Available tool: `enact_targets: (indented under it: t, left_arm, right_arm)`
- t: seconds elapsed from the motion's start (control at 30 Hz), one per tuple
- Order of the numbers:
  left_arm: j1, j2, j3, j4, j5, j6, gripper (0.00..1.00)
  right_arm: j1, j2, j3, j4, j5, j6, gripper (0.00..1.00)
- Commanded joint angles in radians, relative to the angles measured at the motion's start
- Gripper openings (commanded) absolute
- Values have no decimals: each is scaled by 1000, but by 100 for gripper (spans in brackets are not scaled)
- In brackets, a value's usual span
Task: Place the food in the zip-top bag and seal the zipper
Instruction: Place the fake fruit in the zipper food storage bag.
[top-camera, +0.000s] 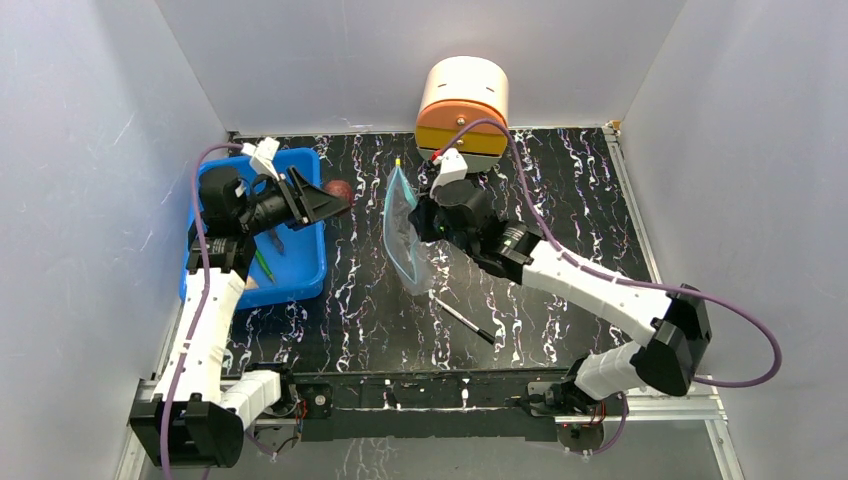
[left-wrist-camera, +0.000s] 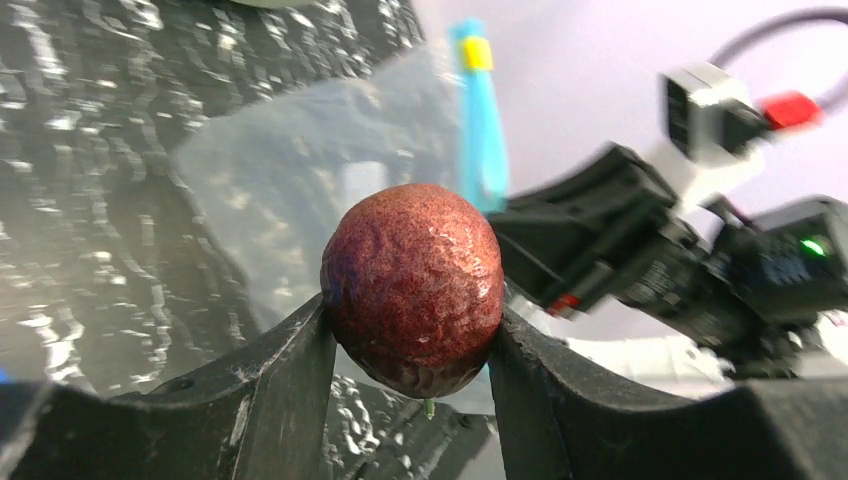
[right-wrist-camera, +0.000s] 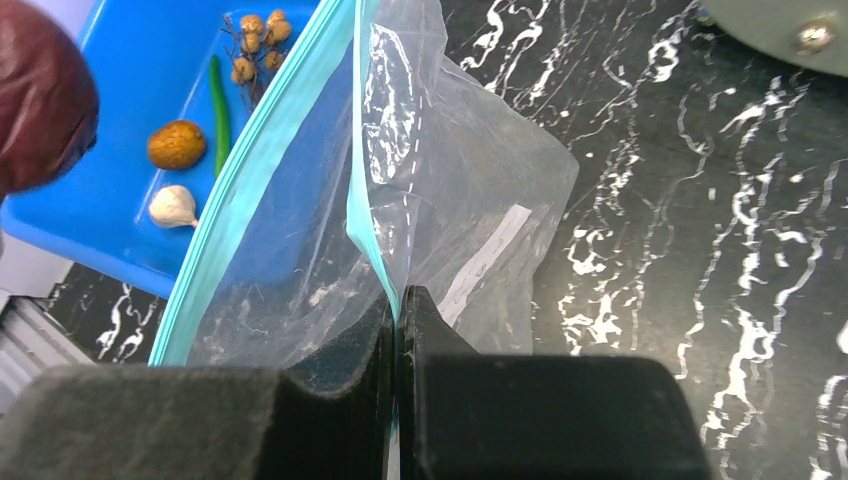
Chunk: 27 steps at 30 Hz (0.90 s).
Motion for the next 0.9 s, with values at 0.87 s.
enact_targets:
  t: [0.87]
  left_arm:
    - [-198,31,-70,-76,-79,-11,30]
  right_arm:
    - [4,99,77,159,-132,138,0]
